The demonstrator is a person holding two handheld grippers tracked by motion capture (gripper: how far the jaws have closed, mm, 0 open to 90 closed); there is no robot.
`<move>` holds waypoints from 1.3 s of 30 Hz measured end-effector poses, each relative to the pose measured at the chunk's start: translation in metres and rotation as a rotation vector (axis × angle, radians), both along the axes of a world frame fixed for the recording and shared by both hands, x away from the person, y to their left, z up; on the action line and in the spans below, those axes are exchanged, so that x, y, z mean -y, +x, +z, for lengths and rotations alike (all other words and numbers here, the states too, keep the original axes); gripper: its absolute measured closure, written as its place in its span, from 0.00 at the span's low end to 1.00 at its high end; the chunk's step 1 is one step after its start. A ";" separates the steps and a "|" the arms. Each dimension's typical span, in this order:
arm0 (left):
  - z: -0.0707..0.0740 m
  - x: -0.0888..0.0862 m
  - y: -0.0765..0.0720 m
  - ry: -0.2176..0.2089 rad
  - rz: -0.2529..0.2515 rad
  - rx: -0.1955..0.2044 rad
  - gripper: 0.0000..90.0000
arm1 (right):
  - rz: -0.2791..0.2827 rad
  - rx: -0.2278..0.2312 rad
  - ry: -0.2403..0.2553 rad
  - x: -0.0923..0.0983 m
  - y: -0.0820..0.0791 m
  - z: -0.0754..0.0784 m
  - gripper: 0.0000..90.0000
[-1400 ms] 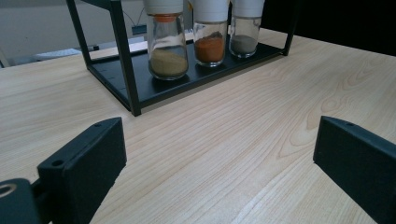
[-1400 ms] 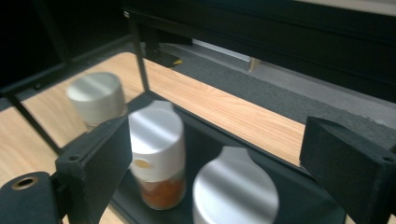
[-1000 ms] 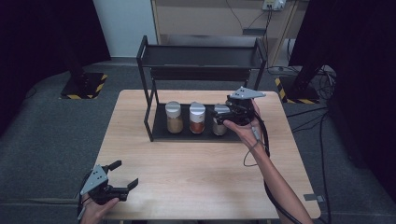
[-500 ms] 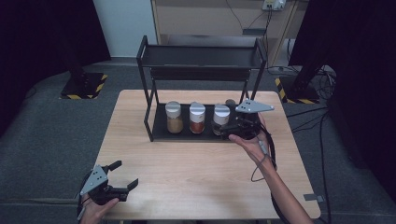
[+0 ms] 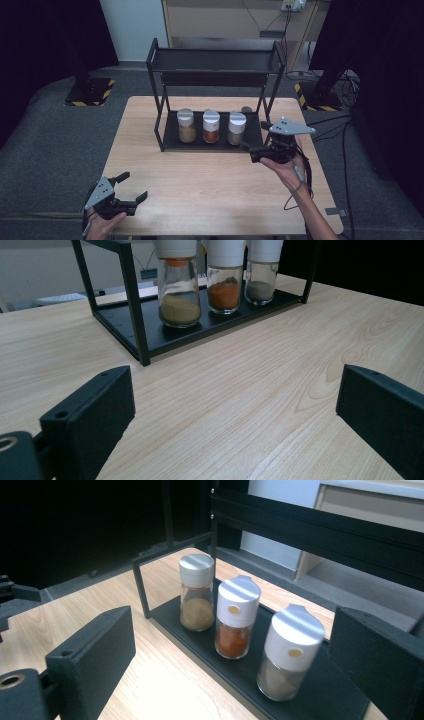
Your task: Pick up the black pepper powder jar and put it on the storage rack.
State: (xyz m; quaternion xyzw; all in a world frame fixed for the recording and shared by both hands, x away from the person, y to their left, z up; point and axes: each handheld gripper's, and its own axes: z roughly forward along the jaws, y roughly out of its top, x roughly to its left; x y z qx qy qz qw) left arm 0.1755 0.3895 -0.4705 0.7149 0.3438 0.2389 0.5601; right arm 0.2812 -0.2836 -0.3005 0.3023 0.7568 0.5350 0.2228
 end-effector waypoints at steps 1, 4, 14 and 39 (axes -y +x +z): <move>0.000 0.000 0.000 0.000 0.001 0.001 0.01 | -0.006 0.001 0.002 0.003 -0.003 0.000 0.06; 0.000 0.000 0.000 -0.005 0.004 0.002 0.01 | -0.023 0.004 0.005 0.011 -0.013 0.000 0.06; -0.001 -0.002 -0.001 -0.019 0.009 0.006 0.01 | -0.085 0.013 0.014 0.038 -0.042 -0.004 0.06; -0.002 -0.004 -0.005 -0.043 0.020 0.015 0.01 | -0.185 0.014 0.013 0.065 -0.101 -0.056 0.06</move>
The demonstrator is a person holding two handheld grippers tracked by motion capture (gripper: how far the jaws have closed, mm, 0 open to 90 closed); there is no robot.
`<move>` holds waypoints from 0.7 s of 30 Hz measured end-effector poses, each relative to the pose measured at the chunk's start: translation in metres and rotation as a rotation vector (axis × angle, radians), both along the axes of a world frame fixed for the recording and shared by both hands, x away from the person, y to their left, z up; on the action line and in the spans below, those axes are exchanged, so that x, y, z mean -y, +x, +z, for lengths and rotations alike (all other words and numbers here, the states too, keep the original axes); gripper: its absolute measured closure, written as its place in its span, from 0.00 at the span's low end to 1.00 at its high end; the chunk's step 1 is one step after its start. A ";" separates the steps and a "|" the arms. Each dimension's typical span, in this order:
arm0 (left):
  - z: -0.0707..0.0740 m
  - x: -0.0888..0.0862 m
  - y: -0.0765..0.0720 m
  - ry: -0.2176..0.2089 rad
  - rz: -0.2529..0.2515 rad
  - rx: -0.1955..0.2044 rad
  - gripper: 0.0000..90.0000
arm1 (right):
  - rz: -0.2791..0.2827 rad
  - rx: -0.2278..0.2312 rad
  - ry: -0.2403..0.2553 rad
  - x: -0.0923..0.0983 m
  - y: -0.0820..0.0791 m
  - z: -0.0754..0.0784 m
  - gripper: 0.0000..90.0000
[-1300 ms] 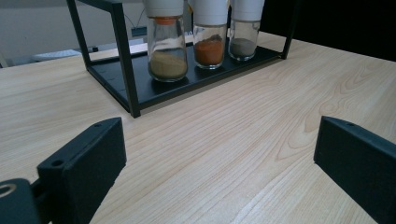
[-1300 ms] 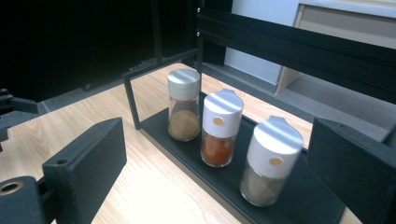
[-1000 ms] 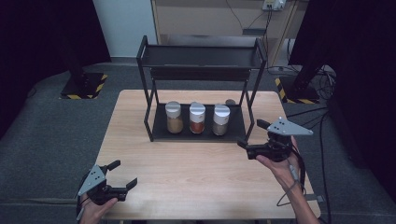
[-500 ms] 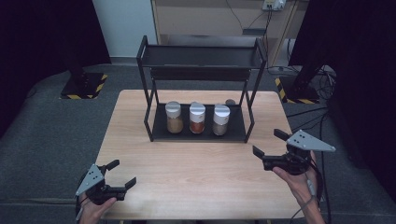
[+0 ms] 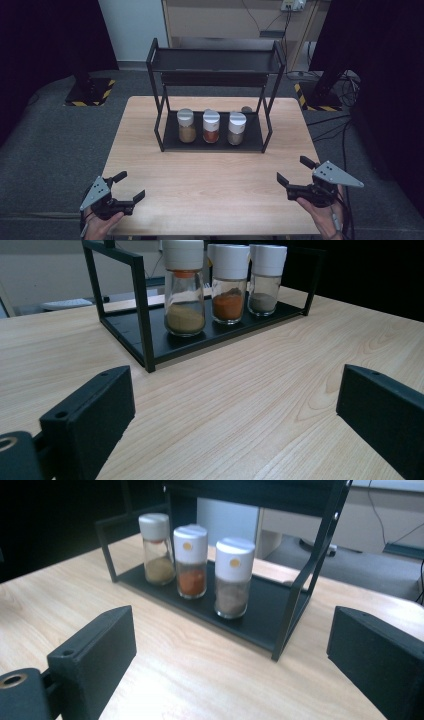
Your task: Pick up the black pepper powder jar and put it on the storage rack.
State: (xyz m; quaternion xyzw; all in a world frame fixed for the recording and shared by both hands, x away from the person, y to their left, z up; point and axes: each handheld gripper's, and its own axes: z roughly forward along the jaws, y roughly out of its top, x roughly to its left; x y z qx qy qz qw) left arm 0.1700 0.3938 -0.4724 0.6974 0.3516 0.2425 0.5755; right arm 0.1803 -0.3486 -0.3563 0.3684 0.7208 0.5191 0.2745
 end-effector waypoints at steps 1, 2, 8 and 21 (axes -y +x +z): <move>0.000 0.000 0.000 0.001 0.000 0.001 0.01 | -0.003 -0.002 -0.001 0.000 -0.001 -0.003 0.06; 0.000 0.000 0.000 0.003 0.000 0.002 0.01 | -0.002 -0.007 -0.002 0.000 -0.002 -0.006 0.06; 0.001 0.001 0.000 0.010 0.003 0.003 0.01 | -0.014 -0.029 0.014 0.005 -0.005 -0.024 0.06; 0.001 0.002 0.000 0.018 -0.001 0.008 0.01 | -0.030 -0.050 0.009 0.003 -0.008 -0.052 0.07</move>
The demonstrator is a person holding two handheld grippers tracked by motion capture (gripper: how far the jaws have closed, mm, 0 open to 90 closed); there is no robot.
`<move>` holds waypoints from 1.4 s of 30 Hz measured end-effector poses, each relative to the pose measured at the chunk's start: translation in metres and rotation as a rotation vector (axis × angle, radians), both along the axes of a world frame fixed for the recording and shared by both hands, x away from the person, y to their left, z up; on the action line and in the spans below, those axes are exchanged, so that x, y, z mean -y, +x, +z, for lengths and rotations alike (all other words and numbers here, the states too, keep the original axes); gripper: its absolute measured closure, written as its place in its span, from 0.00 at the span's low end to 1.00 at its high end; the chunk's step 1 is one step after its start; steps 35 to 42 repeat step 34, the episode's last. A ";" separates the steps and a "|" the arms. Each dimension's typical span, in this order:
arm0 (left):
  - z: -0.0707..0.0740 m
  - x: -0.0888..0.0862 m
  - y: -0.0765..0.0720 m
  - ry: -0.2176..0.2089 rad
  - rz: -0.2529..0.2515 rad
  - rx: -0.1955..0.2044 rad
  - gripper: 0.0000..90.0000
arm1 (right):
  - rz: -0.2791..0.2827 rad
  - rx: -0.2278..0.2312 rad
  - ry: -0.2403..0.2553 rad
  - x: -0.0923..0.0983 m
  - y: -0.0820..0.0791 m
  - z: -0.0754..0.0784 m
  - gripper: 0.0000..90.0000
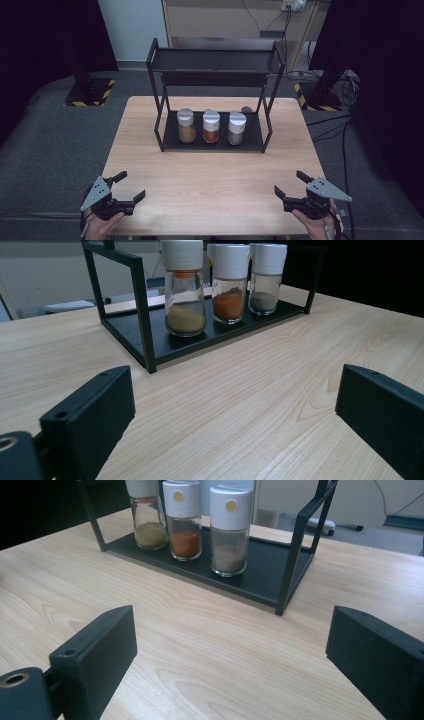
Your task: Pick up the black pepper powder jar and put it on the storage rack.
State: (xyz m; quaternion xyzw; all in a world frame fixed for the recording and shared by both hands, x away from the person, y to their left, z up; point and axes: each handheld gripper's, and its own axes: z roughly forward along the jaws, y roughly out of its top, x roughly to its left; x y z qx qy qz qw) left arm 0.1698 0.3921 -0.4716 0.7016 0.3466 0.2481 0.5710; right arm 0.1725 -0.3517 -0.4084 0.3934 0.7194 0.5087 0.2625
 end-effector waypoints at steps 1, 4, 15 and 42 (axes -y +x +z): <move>0.000 0.000 0.000 0.002 0.000 0.000 0.01 | -0.002 -0.001 -0.002 0.000 0.000 -0.001 0.07; -0.001 0.000 0.000 -0.006 -0.001 0.003 0.01 | -0.005 -0.008 -0.009 -0.001 0.001 -0.003 0.07; -0.002 0.001 0.000 -0.015 0.011 0.020 0.02 | -0.015 0.003 0.007 0.001 0.003 -0.012 0.08; -0.004 0.000 0.004 -0.028 0.029 0.026 0.02 | -0.054 0.014 0.028 0.006 0.002 -0.017 0.07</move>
